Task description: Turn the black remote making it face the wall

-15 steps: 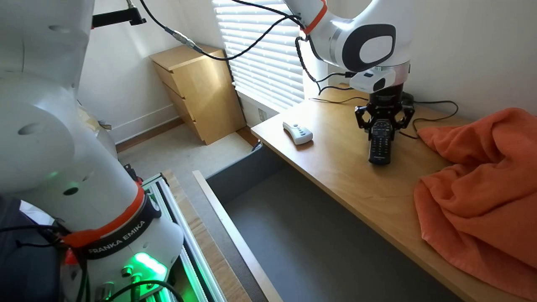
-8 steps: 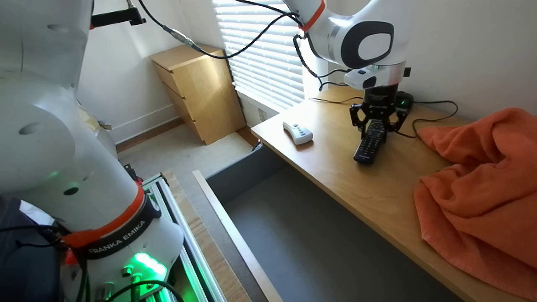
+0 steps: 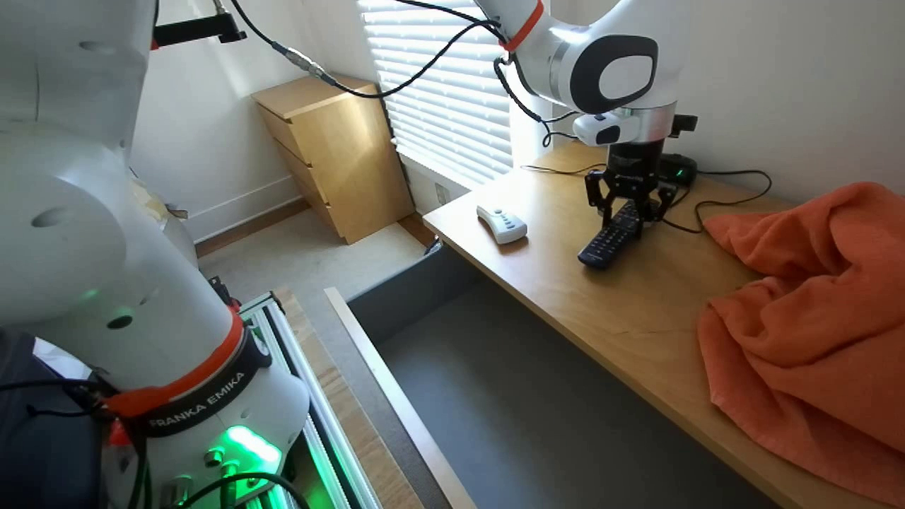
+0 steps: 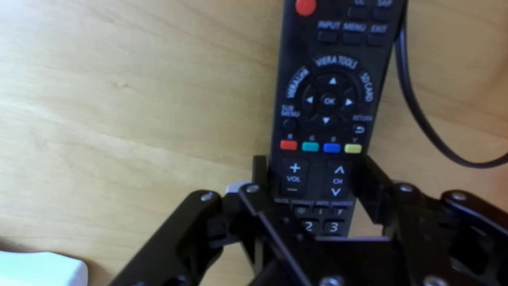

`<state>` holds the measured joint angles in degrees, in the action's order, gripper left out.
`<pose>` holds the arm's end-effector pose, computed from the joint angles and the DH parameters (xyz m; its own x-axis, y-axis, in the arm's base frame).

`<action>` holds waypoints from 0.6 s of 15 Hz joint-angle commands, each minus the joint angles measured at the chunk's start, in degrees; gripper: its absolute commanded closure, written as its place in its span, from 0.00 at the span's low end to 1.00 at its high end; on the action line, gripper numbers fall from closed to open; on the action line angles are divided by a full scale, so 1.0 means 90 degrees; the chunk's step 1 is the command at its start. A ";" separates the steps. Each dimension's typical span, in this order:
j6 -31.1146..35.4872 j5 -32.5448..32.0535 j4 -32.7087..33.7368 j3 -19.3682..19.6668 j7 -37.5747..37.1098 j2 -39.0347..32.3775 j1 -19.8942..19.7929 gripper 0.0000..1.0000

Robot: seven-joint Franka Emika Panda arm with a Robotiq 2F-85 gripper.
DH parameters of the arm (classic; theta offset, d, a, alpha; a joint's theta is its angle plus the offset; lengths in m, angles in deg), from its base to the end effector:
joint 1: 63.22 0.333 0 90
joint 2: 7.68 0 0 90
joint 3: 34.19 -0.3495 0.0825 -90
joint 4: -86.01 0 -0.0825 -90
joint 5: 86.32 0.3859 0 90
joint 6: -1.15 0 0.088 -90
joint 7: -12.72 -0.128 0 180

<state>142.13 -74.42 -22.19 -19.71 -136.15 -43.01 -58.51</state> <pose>0.6424 -0.0997 0.1885 -0.9679 -0.2502 0.0228 -0.2504 0.9681 -0.0070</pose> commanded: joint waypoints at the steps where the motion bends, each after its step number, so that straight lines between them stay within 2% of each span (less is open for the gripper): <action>1: -0.0173 -0.0014 -0.0030 -0.0157 -0.0512 0.0069 -0.0120 0.69; 8: 0.0022 -0.0064 0.0019 -0.0150 -0.1087 0.0022 -0.0142 0.69; 9: 0.0009 0.0115 0.0014 0.0029 -0.0976 0.0000 0.0020 0.69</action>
<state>141.92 -74.42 -21.97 -20.44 -142.74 -43.00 -58.99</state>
